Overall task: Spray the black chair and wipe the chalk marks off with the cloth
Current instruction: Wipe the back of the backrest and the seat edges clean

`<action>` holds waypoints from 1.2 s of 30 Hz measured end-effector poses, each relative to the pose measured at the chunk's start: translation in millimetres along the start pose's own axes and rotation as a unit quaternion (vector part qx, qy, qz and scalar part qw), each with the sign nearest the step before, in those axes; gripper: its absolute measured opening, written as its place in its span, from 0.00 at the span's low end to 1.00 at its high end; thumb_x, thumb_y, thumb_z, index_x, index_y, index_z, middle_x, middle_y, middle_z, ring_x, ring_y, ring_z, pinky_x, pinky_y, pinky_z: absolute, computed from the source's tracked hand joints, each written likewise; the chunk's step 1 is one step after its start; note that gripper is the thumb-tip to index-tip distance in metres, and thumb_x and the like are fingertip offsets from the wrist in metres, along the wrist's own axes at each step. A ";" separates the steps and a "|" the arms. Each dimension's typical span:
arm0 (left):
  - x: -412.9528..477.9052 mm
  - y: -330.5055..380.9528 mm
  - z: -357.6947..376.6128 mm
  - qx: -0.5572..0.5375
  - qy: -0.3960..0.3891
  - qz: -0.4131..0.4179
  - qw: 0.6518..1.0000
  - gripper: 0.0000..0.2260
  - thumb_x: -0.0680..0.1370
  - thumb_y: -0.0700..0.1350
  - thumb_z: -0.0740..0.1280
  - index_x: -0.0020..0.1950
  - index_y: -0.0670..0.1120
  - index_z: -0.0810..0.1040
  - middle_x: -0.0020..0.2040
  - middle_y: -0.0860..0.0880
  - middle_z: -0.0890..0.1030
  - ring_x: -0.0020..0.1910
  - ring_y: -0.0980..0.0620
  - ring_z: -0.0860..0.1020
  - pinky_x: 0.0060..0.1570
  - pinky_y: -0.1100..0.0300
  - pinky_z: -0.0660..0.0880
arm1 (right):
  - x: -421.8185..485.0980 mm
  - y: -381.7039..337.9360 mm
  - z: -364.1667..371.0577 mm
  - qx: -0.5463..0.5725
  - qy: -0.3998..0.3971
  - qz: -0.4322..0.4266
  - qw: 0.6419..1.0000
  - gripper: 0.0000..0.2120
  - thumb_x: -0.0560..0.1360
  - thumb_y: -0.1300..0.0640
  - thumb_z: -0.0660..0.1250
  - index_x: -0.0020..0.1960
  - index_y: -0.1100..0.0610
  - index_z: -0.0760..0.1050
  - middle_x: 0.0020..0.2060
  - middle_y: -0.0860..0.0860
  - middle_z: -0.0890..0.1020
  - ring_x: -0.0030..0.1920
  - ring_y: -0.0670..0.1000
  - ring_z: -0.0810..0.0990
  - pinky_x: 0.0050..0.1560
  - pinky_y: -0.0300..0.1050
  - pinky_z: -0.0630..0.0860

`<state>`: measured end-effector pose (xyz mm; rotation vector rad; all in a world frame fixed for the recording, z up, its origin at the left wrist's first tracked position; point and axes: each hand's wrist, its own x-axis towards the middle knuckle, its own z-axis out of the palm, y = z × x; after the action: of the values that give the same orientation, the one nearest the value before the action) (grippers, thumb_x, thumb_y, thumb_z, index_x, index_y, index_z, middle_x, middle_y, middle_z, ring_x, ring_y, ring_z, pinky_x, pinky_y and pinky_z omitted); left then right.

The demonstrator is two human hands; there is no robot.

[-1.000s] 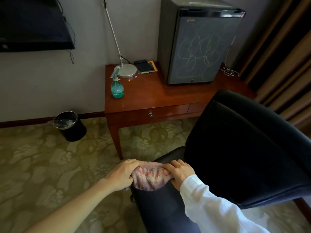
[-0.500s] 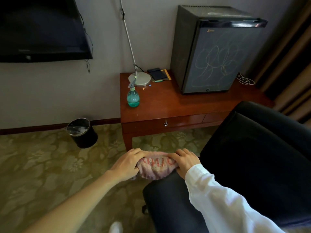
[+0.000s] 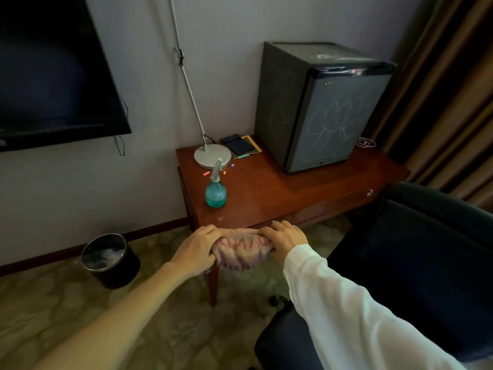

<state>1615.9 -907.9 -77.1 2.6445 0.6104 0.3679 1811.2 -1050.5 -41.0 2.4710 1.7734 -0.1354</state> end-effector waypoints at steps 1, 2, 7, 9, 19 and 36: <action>3.0 -3.5 -3.5 0.000 0.002 0.002 1.000 0.23 0.70 0.34 0.67 0.64 0.46 0.75 0.57 0.51 0.75 0.58 0.52 0.72 0.55 0.66 0.68 | 4.8 -1.9 -3.5 -0.004 0.003 -0.002 1.000 0.28 0.72 0.52 0.69 0.70 0.45 0.64 0.63 0.51 0.72 0.62 0.55 0.69 0.60 0.48 0.69; 6.5 -8.9 -7.7 -0.002 0.005 0.002 1.000 0.23 0.70 0.34 0.67 0.64 0.46 0.75 0.57 0.51 0.75 0.58 0.52 0.72 0.55 0.66 0.68 | 11.5 -4.3 -7.4 -0.007 0.008 -0.004 1.000 0.28 0.72 0.52 0.68 0.70 0.45 0.64 0.62 0.51 0.72 0.62 0.55 0.69 0.60 0.48 0.69; 28.1 -23.8 -18.4 -0.017 0.014 0.003 1.000 0.24 0.69 0.34 0.67 0.65 0.46 0.75 0.57 0.50 0.76 0.58 0.50 0.73 0.57 0.61 0.70 | 32.5 -5.0 -21.8 -0.010 0.021 -0.003 1.000 0.26 0.73 0.52 0.67 0.70 0.46 0.64 0.63 0.50 0.72 0.62 0.55 0.69 0.60 0.48 0.69; 38.3 -24.9 -18.5 -0.021 0.014 0.003 1.000 0.24 0.69 0.34 0.67 0.65 0.46 0.75 0.57 0.50 0.76 0.58 0.51 0.73 0.57 0.61 0.71 | 39.9 0.8 -25.6 -0.015 0.019 0.001 1.000 0.27 0.73 0.53 0.67 0.70 0.45 0.64 0.63 0.50 0.71 0.62 0.54 0.69 0.60 0.47 0.69; 99.4 -19.2 -2.9 -0.019 0.008 -0.005 1.000 0.24 0.70 0.33 0.66 0.65 0.46 0.75 0.59 0.50 0.76 0.61 0.51 0.72 0.56 0.66 0.66 | 77.9 50.7 -27.3 -0.004 0.004 0.006 1.000 0.27 0.72 0.52 0.68 0.69 0.44 0.64 0.63 0.49 0.71 0.62 0.53 0.69 0.59 0.46 0.68; 210.1 -29.8 51.7 -0.015 -0.028 -0.108 0.994 0.22 0.71 0.32 0.65 0.64 0.46 0.74 0.59 0.47 0.77 0.58 0.47 0.75 0.54 0.52 0.74 | 182.9 140.9 3.5 0.027 -0.008 -0.014 0.999 0.26 0.72 0.51 0.68 0.68 0.45 0.66 0.61 0.48 0.73 0.61 0.52 0.70 0.58 0.45 0.68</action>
<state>1805.3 -802.0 -101.9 2.5191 0.8569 0.2360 2003.0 -924.1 -64.1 2.4752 1.8241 -0.2073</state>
